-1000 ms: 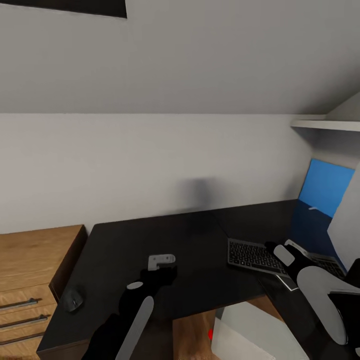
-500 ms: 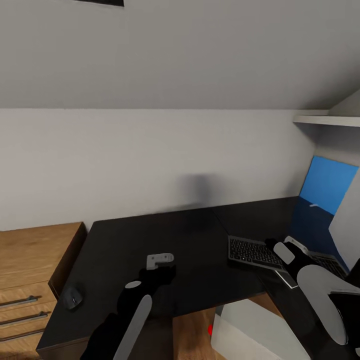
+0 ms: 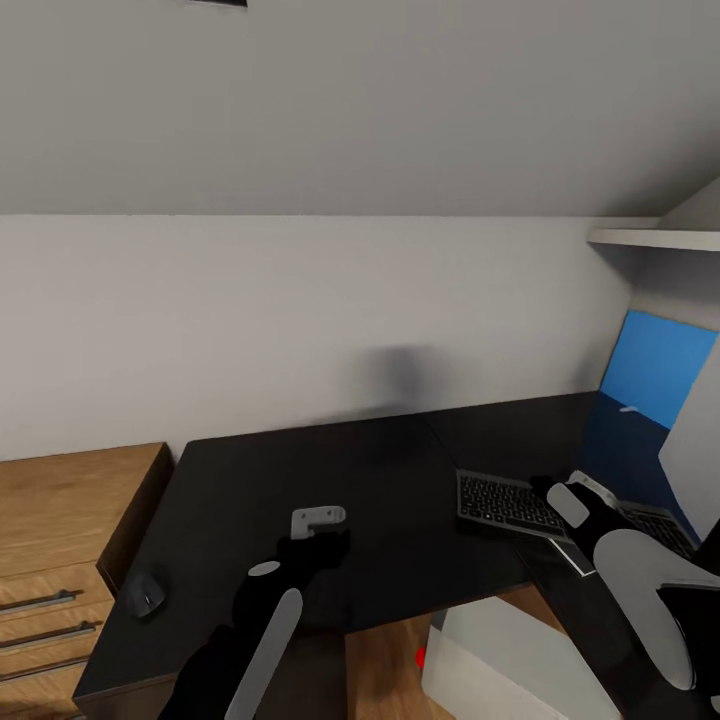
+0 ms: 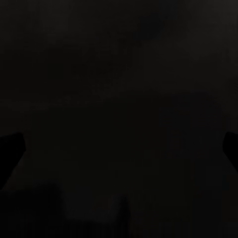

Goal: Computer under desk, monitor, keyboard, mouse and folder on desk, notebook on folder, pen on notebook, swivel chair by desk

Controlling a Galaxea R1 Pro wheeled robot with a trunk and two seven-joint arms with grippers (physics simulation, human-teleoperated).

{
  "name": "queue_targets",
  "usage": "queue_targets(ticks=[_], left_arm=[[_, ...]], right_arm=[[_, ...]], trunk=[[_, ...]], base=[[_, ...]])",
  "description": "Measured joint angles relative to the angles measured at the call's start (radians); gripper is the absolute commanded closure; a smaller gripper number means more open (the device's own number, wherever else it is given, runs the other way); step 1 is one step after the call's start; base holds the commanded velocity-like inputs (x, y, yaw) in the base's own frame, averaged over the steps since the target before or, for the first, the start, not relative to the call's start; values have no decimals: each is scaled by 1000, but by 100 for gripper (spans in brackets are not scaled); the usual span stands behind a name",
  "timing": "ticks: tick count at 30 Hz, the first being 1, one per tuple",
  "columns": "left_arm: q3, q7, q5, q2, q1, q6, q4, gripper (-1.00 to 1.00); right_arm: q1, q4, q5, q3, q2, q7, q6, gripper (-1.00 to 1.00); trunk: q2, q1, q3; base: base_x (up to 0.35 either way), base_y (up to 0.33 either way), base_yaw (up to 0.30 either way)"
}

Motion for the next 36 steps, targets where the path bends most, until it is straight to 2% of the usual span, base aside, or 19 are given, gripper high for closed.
queue_targets(ticks=[9, 25, 36], left_arm=[[18, 0, 0, 0, 0, 1, -5, -100], [21, 0, 0, 0, 0, 1, -5, -100], [18, -1, 1, -1, 0, 1, -3, -100]], right_arm=[[-1, 21, 5, 5, 0, 0, -1, -100], [-1, 24, 6, 5, 0, 0, 0, -100], [-1, 23, -6, 1, -1, 2, -1, -100]], trunk=[[0, 0, 0], [0, 0, 0], [0, 0, 0]], base=[[0, 0, 220], [0, 0, 235], [0, 0, 47]])
